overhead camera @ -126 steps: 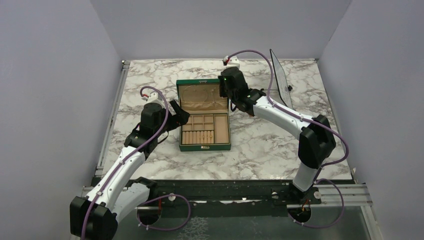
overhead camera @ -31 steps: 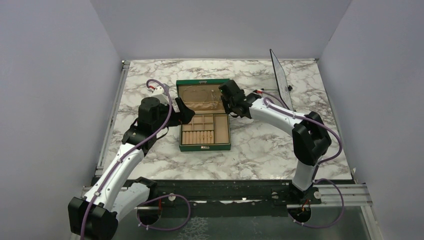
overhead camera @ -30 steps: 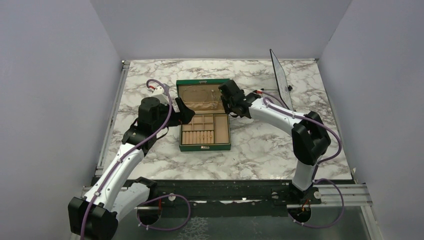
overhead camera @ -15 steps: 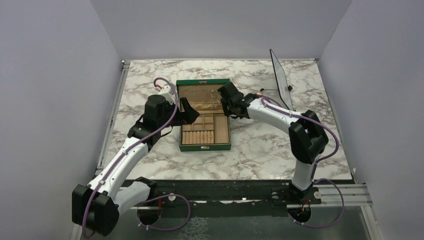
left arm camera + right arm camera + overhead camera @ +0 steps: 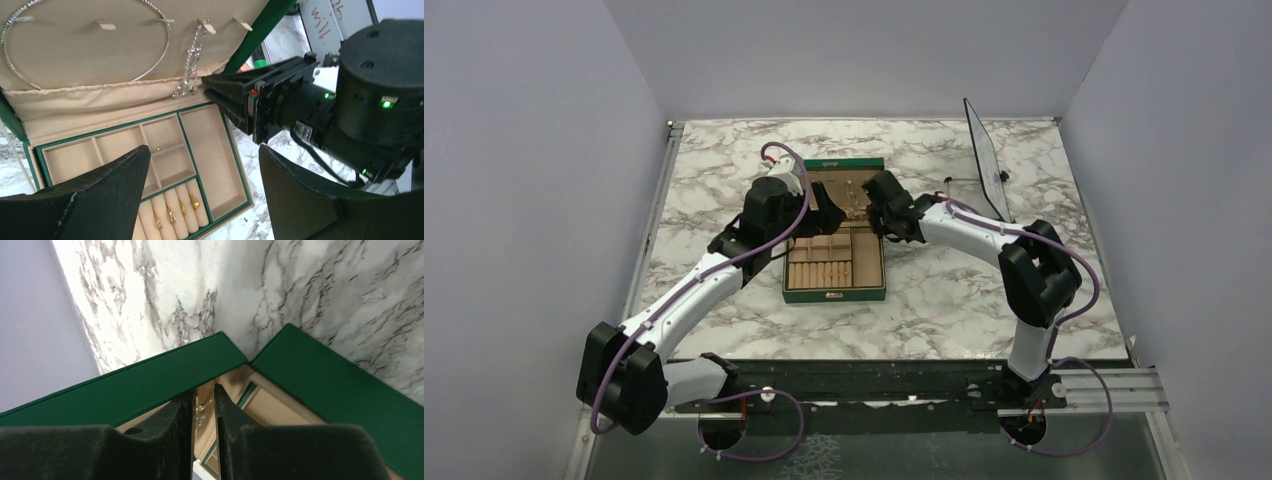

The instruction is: Organize the mixed jewelry

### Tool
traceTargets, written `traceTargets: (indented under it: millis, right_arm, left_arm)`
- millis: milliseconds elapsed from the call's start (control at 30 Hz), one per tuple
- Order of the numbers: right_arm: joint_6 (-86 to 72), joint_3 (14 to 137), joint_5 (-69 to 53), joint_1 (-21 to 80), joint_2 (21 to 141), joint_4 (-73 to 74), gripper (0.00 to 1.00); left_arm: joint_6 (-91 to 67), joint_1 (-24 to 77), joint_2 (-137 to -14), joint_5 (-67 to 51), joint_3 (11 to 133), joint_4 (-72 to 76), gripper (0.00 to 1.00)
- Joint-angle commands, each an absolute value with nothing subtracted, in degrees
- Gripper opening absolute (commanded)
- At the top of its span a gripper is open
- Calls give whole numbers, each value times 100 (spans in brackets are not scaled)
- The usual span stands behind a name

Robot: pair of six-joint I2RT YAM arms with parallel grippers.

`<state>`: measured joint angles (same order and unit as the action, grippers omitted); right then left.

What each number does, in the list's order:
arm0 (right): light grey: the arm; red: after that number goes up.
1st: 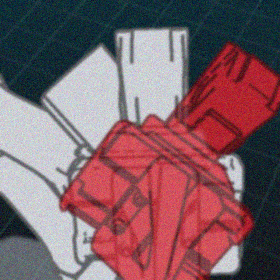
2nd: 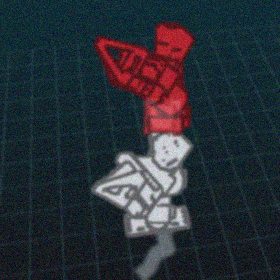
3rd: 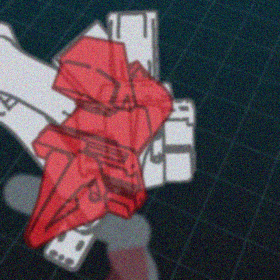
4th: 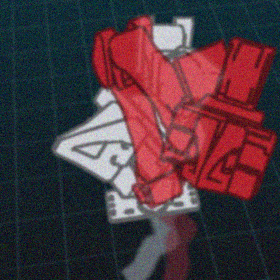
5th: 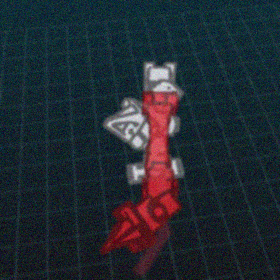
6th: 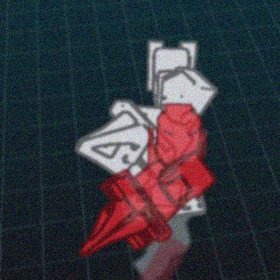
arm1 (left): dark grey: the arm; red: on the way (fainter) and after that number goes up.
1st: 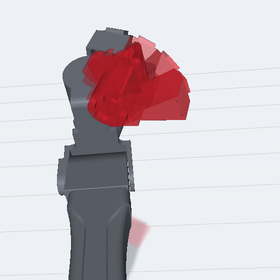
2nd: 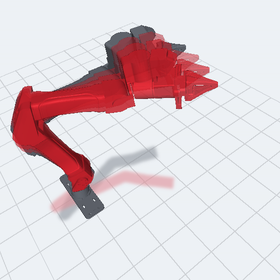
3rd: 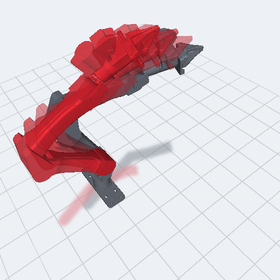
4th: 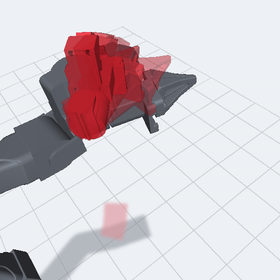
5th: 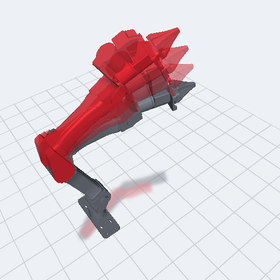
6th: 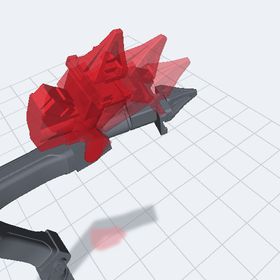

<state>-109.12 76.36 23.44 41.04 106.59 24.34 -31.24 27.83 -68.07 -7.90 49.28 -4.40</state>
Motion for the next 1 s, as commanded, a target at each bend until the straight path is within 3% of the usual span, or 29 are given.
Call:
traceTargets:
  millis: [0, 233, 433, 700, 967]
  right_arm:
    - [-10835, 7221, 2074, 4081, 10727, 2805, 21]
    - [-10493, 6780, 1762, 4085, 10612, 2247, 8]
    - [-9834, 6591, 1899, 4079, 10321, 1673, 7]
    - [-9171, 6526, 2391, 4081, 9570, 1051, 36]
    - [-9491, 6931, 2311, 4080, 9852, 1334, 42]
  left_arm:
    - [-3150, 3028, -7032, -66, 5109, 154, 80]
    - [-2948, 3327, -7540, 420, 5184, 465, 78]
    - [-2888, 3349, -7907, 573, 5294, 804, 72]
    - [-2927, 3346, -8098, 729, 5389, 896, 68]
    - [-2988, 3349, -7958, 869, 5272, 879, 68]
